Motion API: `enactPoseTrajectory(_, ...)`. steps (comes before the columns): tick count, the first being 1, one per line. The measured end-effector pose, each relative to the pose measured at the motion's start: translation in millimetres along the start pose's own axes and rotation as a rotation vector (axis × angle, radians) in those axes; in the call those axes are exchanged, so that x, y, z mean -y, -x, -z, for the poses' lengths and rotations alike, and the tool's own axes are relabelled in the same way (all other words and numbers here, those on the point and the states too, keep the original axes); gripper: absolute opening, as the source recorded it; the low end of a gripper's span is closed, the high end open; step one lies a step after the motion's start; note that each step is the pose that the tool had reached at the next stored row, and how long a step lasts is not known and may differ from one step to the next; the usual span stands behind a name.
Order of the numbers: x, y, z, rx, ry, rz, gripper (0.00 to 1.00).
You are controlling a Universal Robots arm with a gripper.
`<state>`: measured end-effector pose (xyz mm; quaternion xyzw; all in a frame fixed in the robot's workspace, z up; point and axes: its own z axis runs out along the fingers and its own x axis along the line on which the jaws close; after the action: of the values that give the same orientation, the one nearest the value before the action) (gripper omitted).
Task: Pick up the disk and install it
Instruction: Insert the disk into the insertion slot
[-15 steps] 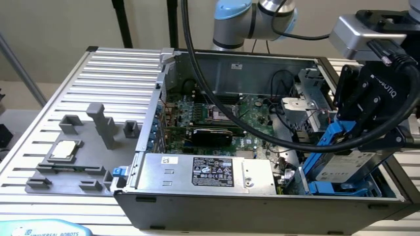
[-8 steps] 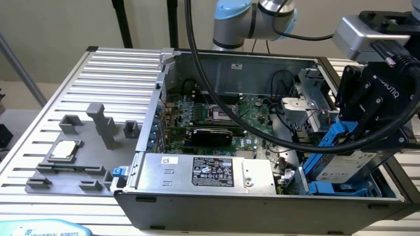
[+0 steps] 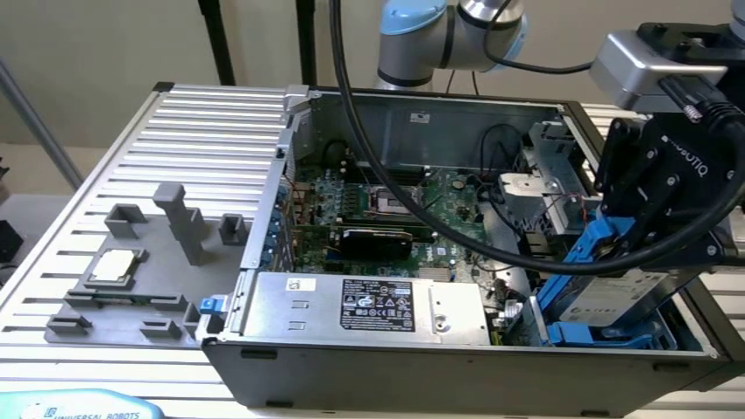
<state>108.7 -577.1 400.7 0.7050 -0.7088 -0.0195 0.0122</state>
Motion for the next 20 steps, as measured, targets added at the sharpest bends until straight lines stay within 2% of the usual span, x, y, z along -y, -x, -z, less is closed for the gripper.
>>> enactPoseTrajectory(20,0.8,-1.6,-16.7,0.0,0.008,0.0,0.33)
